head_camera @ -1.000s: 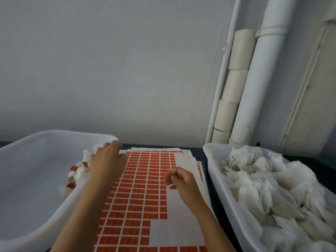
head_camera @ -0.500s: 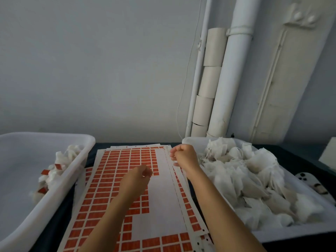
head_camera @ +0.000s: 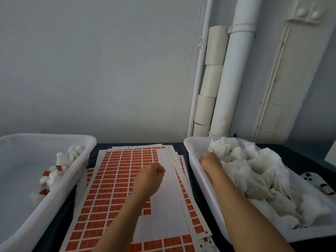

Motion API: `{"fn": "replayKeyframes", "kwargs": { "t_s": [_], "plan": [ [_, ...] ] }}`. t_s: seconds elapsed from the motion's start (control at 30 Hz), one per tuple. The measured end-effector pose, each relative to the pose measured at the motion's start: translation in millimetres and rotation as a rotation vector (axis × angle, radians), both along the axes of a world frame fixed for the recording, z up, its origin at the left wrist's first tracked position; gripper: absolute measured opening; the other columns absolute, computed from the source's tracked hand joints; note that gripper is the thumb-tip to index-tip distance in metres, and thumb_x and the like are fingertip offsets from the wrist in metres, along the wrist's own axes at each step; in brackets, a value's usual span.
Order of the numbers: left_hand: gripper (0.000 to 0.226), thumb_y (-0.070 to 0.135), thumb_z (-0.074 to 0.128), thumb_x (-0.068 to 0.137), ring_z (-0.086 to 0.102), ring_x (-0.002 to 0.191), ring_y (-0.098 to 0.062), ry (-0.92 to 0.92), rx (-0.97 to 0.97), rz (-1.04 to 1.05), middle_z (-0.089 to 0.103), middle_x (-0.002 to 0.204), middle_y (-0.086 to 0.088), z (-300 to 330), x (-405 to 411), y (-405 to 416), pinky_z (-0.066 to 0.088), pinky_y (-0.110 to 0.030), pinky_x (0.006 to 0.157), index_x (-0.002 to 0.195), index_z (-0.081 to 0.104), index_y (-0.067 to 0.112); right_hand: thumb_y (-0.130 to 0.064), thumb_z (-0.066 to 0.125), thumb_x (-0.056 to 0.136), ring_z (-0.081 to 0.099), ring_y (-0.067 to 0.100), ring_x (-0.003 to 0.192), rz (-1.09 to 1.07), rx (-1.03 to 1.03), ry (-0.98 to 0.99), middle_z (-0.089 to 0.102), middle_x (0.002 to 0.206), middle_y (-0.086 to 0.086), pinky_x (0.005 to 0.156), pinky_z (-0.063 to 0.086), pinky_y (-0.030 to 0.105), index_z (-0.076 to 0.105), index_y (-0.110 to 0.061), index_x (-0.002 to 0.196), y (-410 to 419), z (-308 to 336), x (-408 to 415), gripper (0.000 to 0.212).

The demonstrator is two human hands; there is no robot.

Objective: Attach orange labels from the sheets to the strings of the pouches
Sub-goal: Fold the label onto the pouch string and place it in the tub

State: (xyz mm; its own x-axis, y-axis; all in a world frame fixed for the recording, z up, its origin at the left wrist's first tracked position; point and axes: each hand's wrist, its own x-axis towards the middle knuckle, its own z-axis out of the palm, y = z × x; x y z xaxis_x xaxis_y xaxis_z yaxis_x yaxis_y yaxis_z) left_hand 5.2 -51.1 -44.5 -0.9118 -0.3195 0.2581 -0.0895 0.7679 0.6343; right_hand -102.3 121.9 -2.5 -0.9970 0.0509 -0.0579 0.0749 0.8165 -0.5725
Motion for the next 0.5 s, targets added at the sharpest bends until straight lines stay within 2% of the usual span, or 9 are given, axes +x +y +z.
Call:
{"fn": "replayKeyframes", "kwargs": {
  "t_s": [0.1,0.17,0.3,0.37,0.43,0.5],
  "plan": [
    [0.02,0.016,0.051,0.096,0.061,0.096,-0.009,0.011,0.066,0.0,0.066,0.113,0.005,-0.5,-0.2,-1.2,0.05,-0.021,0.081,0.109,0.066,0.021,-0.015,0.04,0.097,0.056,0.031,0.106,-0.026,0.042,-0.005,0.056,0.119,0.017,0.086,0.046,0.034,0.049,0.0,0.121,5.3,-5.1,1.5,0.029],
    [0.02,0.016,0.052,0.096,0.061,0.097,-0.01,0.01,0.093,0.0,0.067,0.112,0.005,-0.6,0.2,-2.6,0.051,-0.023,0.083,0.108,0.066,0.021,-0.014,0.041,0.097,0.057,0.03,0.105,-0.06,0.058,0.048,0.058,0.117,0.016,0.084,0.046,0.034,0.051,-0.001,0.118,6.1,-7.8,2.6,0.027],
    [0.02,0.015,0.052,0.096,0.061,0.096,-0.01,0.012,0.115,-0.005,0.067,0.112,0.005,0.5,1.5,-3.4,0.051,-0.023,0.083,0.107,0.067,0.02,-0.016,0.055,0.092,0.062,0.027,0.093,-0.114,-0.039,0.233,0.066,0.103,0.012,0.084,0.051,0.036,0.063,-0.003,0.103,4.5,1.9,2.4,0.018],
    [0.02,0.014,0.051,0.096,0.061,0.096,-0.01,0.019,0.138,-0.013,0.066,0.112,0.005,3.1,2.8,-2.6,0.052,-0.023,0.083,0.107,0.067,0.02,-0.016,0.061,0.089,0.062,0.022,0.086,-0.069,-0.096,0.384,0.068,0.097,0.009,0.075,0.049,0.029,0.066,-0.005,0.095,2.8,11.2,3.4,0.013],
    [0.021,0.012,0.05,0.096,0.061,0.095,-0.01,0.038,0.176,-0.022,0.066,0.11,0.005,7.5,4.3,-2.6,0.054,-0.024,0.082,0.107,0.067,0.019,-0.016,0.065,0.086,0.058,0.016,0.075,0.02,-0.202,0.519,0.069,0.09,0.005,0.063,0.04,0.021,0.065,-0.008,0.085,0.1,22.7,8.1,0.008],
    [0.022,0.008,0.049,0.095,0.061,0.09,-0.008,0.074,0.234,-0.034,0.066,0.109,0.005,13.2,6.9,-2.8,0.054,-0.021,0.078,0.105,0.066,0.019,-0.018,0.069,0.084,0.056,0.013,0.071,0.135,-0.29,0.61,0.066,0.083,0.001,0.059,0.04,0.02,0.063,-0.012,0.079,-4.3,35.0,14.4,0.009]
  ]
}}
